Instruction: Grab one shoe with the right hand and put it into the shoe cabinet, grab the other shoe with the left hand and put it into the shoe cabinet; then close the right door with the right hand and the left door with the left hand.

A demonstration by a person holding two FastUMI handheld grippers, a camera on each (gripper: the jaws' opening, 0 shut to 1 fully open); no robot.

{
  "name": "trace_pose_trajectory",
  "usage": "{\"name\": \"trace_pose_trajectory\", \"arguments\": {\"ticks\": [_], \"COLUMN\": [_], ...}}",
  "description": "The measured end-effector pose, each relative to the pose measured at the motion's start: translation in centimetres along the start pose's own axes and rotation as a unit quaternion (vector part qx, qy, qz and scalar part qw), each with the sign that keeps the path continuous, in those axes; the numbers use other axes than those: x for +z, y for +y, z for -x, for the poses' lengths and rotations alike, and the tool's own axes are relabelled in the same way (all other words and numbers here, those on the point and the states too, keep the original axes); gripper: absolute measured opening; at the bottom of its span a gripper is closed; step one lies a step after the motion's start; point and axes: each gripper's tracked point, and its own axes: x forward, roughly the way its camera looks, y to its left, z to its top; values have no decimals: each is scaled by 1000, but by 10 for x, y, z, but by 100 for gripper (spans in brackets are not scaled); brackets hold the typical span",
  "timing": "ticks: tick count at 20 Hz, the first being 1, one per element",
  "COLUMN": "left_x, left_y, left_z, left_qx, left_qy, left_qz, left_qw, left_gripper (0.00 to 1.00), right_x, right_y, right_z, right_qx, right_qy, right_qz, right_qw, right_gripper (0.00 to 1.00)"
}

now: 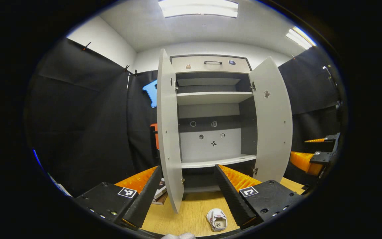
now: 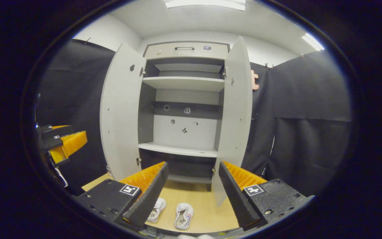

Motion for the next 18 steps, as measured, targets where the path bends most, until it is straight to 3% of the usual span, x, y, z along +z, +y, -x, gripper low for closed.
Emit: {"name": "trace_pose_trajectory", "arguments": {"ticks": [5,11,18], "left_x": [-5,-20,-25], "left_y": [2,5,8], "left_z": [1,4,5], "left_qx": [-2,4,13], "left_qy": [3,21,35], "left_qz": [7,7,-8], "left_qw": [1000,1000,999], "left_gripper": [96,96,96], "right_x": [-84,-202,-297], "right_y": [-5,10,44], "right_z": [-7,-10,-43], "right_qx": [2,25,51], "right_qy": [93,228,299], "right_qz": [3,-26,-39], "right_qw": [996,973,952], "right_gripper": [99,96,83]}}
